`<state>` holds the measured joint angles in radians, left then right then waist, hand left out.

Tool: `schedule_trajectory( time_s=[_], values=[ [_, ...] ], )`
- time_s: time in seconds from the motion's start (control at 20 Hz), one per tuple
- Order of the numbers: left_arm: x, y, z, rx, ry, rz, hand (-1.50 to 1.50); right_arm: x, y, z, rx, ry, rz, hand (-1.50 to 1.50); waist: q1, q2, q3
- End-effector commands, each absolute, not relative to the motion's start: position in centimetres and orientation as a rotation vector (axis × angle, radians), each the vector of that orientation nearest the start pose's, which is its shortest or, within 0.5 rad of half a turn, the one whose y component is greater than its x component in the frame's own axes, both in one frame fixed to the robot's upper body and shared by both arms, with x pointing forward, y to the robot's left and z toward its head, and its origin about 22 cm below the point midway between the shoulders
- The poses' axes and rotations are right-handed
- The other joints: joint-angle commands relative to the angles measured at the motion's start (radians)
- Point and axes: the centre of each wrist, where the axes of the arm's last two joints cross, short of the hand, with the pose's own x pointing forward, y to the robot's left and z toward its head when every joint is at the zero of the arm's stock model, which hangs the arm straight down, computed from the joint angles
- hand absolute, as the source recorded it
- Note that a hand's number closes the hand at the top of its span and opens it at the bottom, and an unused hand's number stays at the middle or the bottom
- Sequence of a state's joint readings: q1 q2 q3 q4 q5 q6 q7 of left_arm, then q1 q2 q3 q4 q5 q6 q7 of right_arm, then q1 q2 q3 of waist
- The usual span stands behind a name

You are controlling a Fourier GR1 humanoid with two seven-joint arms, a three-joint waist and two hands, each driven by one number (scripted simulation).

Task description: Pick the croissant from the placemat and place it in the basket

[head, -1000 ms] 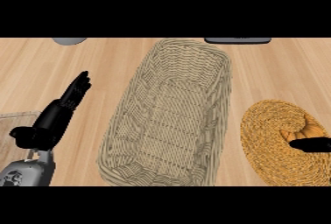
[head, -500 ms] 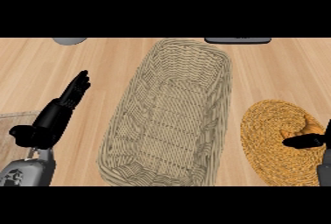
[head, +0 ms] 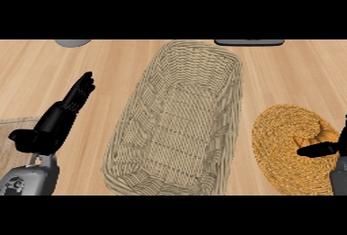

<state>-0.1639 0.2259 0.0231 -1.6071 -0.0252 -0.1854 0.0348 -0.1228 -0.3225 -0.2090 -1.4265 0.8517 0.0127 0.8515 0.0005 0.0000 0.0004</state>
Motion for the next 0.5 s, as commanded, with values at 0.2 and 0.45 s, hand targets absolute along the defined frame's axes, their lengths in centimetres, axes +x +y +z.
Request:
schedule_trajectory(
  time_s=[0.2, 0.45],
  values=[
    [28.1, 26.4, 5.3, 0.035, -1.664, -0.381, 0.00, 28.0, -35.5, 3.1, -1.092, -0.517, 0.229, -1.50, 0.000, 0.000, 0.000],
    [28.2, 27.0, 4.4, 0.049, -1.675, -0.373, 0.00, 26.6, -35.5, 0.8, -1.039, -0.516, 0.273, -1.50, -0.002, 0.000, -0.001]
  ],
)
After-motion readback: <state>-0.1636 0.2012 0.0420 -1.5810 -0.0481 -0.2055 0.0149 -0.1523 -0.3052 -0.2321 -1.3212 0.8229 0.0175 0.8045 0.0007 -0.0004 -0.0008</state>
